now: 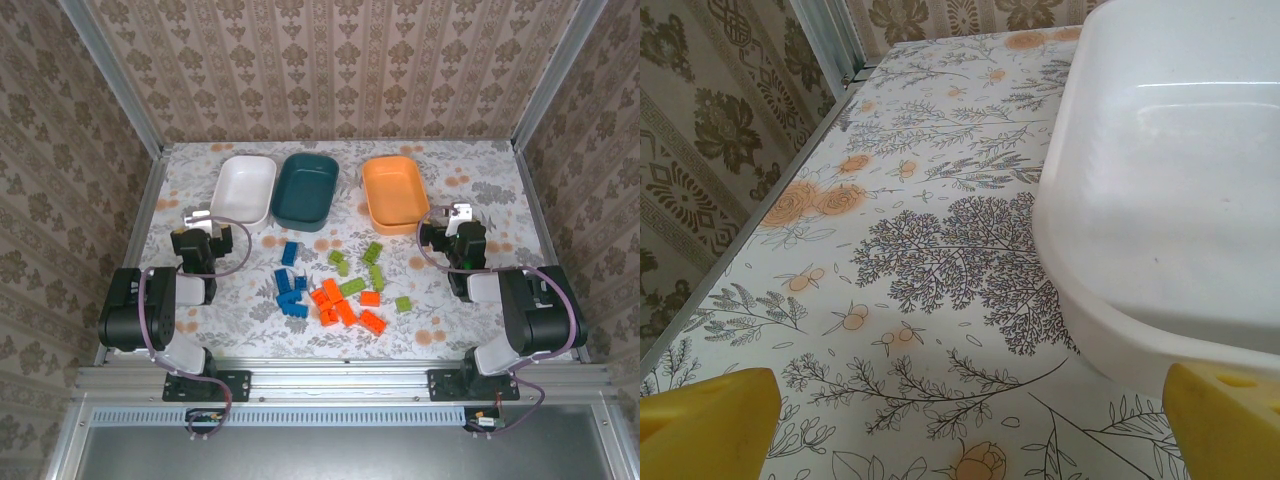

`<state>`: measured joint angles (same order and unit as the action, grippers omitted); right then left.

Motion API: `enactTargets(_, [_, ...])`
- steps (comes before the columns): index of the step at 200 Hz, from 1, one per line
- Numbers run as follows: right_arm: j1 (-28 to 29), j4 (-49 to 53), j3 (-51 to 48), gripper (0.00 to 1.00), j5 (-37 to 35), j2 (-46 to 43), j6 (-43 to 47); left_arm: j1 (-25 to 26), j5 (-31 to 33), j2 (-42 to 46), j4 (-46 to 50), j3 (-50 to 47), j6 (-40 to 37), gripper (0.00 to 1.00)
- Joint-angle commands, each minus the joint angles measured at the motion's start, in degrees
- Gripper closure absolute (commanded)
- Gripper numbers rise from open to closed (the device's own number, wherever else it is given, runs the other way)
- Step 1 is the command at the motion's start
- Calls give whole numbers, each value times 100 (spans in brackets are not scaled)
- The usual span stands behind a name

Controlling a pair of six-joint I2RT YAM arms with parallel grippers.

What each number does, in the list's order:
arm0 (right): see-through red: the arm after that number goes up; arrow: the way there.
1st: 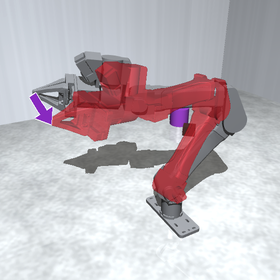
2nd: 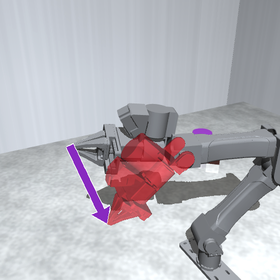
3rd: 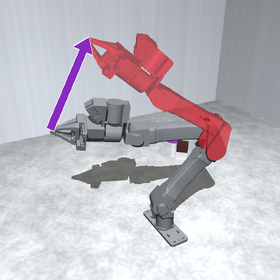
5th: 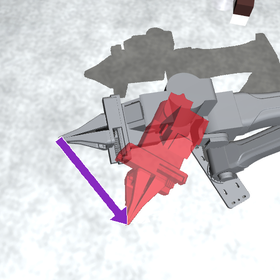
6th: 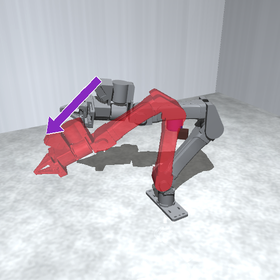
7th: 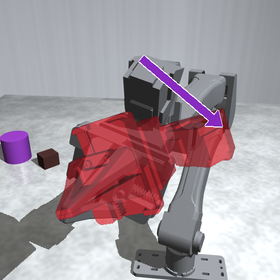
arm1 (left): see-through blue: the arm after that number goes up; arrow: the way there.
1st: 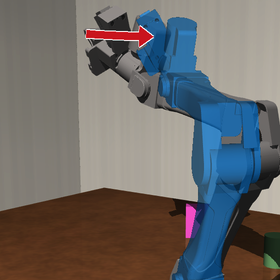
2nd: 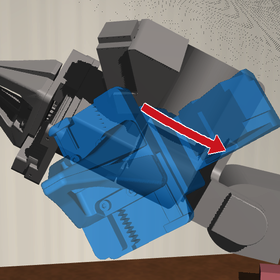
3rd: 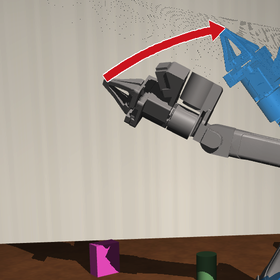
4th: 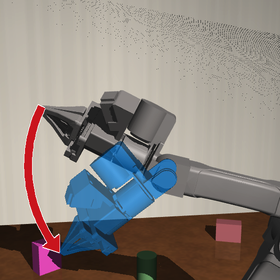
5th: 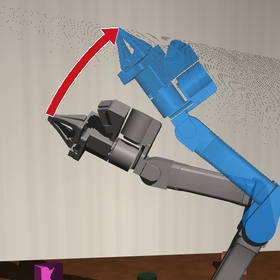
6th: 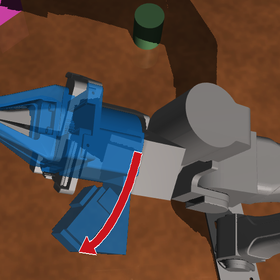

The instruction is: Sort the legos into containers by color

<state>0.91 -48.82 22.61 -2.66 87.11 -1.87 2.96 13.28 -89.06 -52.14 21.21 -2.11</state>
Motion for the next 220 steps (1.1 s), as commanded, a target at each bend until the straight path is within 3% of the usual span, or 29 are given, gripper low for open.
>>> enactTargets(1, [-34,674,267,0,-142,-434,-59,-3,-27,346,323,108,129,0])
enactTargets(35, [-52,2147,812,0,-703,-1464,-576,81,298,1319,1826,595,119,0])
enactTargets(49, [-90,3041,1267,0,-787,-1775,-1162,86,447,1759,2582,881,505,0])
enactTargets(77, [-91,5449,2694,0,-251,-1819,-1698,113,409,2575,4300,1589,1635,0])
enactTargets(101, [-84,6946,3512,0,544,-1632,-2086,190,-345,2881,5692,2287,2389,0])
enactTargets(139, [226,8866,3993,3,1387,-1158,-2477,818,-1410,2793,7135,2931,2593,0])
enactTargets(181, [1515,9744,3673,4,611,-1004,-2493,1859,-1934,2723,7879,2759,2539,0])
enactTargets(220, [2060,9827,3186,13,406,-878,-2684,2271,-2294,2889,8081,2422,2562,0])
